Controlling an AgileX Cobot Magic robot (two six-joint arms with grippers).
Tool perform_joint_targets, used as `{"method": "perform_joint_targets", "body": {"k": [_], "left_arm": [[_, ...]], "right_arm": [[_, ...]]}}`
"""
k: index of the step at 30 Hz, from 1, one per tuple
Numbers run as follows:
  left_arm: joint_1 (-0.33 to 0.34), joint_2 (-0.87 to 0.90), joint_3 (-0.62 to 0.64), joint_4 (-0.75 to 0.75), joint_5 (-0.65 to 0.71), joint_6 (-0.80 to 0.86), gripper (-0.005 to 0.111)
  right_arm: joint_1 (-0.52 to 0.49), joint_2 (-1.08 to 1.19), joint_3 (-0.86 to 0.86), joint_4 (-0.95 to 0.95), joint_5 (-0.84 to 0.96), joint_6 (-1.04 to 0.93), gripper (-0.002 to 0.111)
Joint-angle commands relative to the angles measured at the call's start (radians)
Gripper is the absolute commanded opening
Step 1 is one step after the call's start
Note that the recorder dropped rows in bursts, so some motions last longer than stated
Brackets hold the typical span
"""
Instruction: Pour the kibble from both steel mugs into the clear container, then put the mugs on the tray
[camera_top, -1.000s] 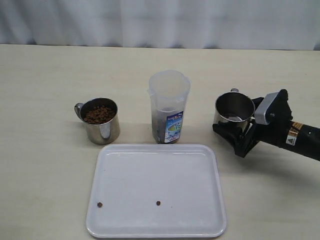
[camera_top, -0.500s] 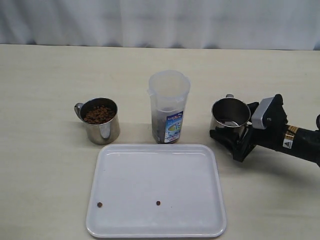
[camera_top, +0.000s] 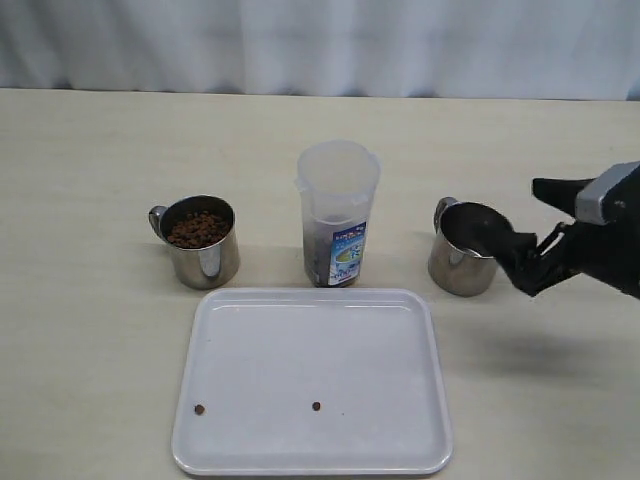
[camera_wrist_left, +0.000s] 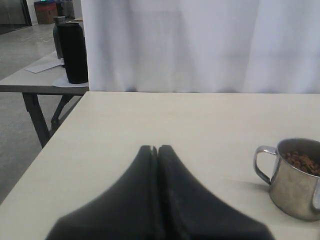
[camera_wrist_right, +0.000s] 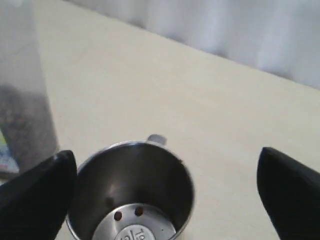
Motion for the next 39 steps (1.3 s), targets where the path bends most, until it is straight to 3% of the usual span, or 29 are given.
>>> {"method": "perform_joint_targets", "body": {"k": [1, 3, 4, 7, 8, 10, 18, 27, 39], "left_arm": [[-0.005, -0.001, 0.002, -0.003, -0.005, -0.002, 0.0], [-0.005, -0.001, 0.002, -0.003, -0.005, -0.002, 0.0], [-0.005, -0.001, 0.002, -0.003, -0.005, -0.002, 0.0], [-0.005, -0.001, 0.002, -0.003, -0.011, -0.002, 0.0], [-0.005, -0.001, 0.002, -0.003, -0.011, -0.002, 0.0], [-0.005, -0.001, 0.002, -0.003, -0.011, -0.002, 0.0], [-0.005, -0.001, 0.002, -0.003, -0.011, -0.002, 0.0], [-0.005, -0.001, 0.002, -0.003, -0.011, -0.002, 0.0], [-0.005, -0.001, 0.002, -0.003, -0.005, -0.002, 0.0]], "right_arm": [[-0.018, -0.239, 0.145, 0.185, 0.019, 0.281, 0.057], [-0.018, -0.44, 0.254, 0.271, 0.077, 0.321, 0.014], [-0.018, -0.523, 0.292, 0.307, 0.09, 0.287, 0.005], [-0.018, -0.788, 0.412, 0.591, 0.163, 0.23, 0.005], [-0.018, -0.861, 0.412, 0.598, 0.319, 0.24, 0.005], [-0.018, -1.078, 0.412, 0.517, 0.542, 0.327, 0.005], [-0.018, -1.484, 0.412, 0.394, 0.895, 0.565, 0.005], [-0.018, -1.632, 0.412, 0.353, 1.079, 0.811, 0.005], [-0.018, -1.639, 0.412, 0.353, 1.079, 0.82, 0.005]]}}
